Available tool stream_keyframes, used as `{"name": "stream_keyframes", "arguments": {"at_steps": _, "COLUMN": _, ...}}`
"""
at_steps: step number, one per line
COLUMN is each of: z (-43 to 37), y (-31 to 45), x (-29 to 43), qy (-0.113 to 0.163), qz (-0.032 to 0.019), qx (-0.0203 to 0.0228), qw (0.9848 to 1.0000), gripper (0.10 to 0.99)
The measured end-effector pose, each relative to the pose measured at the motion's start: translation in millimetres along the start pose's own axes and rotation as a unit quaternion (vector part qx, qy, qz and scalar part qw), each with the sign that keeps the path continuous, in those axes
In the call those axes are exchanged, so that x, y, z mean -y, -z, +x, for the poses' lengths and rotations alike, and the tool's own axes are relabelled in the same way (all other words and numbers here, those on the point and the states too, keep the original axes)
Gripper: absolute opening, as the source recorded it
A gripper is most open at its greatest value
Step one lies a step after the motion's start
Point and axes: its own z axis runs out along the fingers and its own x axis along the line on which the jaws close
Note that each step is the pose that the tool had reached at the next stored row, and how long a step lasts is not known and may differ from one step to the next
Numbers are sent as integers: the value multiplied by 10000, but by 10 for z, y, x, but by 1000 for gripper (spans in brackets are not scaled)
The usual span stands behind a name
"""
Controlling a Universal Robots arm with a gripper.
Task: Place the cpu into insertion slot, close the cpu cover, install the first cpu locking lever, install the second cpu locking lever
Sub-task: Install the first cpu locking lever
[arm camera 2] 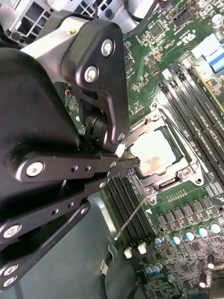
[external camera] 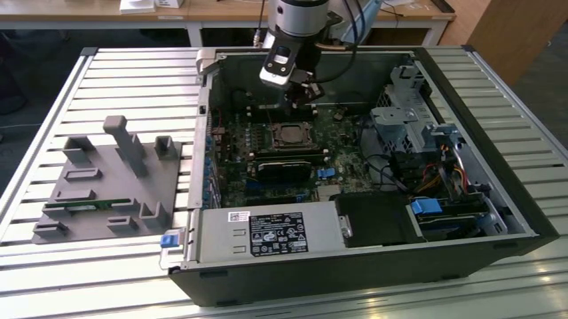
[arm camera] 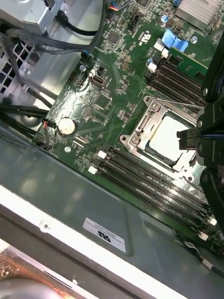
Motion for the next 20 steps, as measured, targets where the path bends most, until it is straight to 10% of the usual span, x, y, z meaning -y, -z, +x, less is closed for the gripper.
{"name": "stream_keyframes", "arguments": {"at_steps": 11, "z": 0, "y": 0, "x": 0, "qy": 508, "qz": 2, "qx": -10, "qw": 9987, "gripper": 106}}
{"name": "stream_keyframes", "arguments": {"at_steps": 20, "z": 0, "y": 0, "x": 0, "qy": 1011, "qz": 4, "qx": -20, "qw": 9949, "gripper": 106}}
